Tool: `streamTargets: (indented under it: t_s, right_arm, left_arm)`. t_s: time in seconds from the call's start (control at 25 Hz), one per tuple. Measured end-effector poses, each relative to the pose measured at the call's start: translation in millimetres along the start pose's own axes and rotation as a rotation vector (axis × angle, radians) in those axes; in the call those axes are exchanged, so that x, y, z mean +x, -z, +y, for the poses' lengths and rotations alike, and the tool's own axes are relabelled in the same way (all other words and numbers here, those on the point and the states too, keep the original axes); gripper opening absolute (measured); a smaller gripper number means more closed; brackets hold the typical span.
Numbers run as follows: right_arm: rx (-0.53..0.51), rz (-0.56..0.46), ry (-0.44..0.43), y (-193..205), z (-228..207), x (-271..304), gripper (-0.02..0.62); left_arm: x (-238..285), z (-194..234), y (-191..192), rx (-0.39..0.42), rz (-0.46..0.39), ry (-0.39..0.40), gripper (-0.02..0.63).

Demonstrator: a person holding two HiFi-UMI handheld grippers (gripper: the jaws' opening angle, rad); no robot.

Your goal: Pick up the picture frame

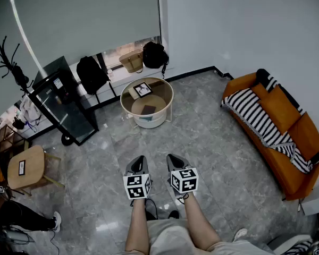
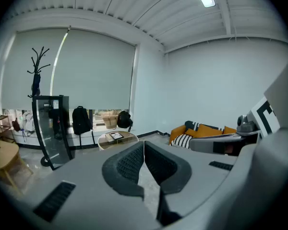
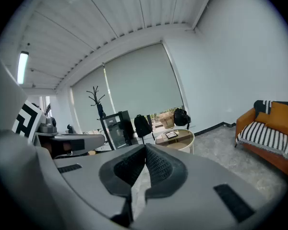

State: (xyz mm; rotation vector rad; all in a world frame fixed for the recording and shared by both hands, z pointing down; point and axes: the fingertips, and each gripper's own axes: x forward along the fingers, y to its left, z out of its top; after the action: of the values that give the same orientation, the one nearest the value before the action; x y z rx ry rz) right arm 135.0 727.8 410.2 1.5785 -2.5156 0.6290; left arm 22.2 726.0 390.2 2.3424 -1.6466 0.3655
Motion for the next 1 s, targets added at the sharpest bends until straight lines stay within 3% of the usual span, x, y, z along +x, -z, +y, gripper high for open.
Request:
streamTargets:
  t_s: [0.48,0.8,1.0]
  right_arm:
    - [0.047,0.005,0.001,5,-26,-7,0.034]
    - [0.094,0.015,0.008,11,-28,-9,0.034]
    - [0.06,0.027,-0.001,10,-19,-3,0.034]
  left_arm:
    - [4,-14,14,-0.06,0.016,-0.002,0.021]
    - [-13,-1,17,-0.054,0.036,-0.036,0.022]
    - [-11,15,14,-0.087,0.027,-0.061,0.022]
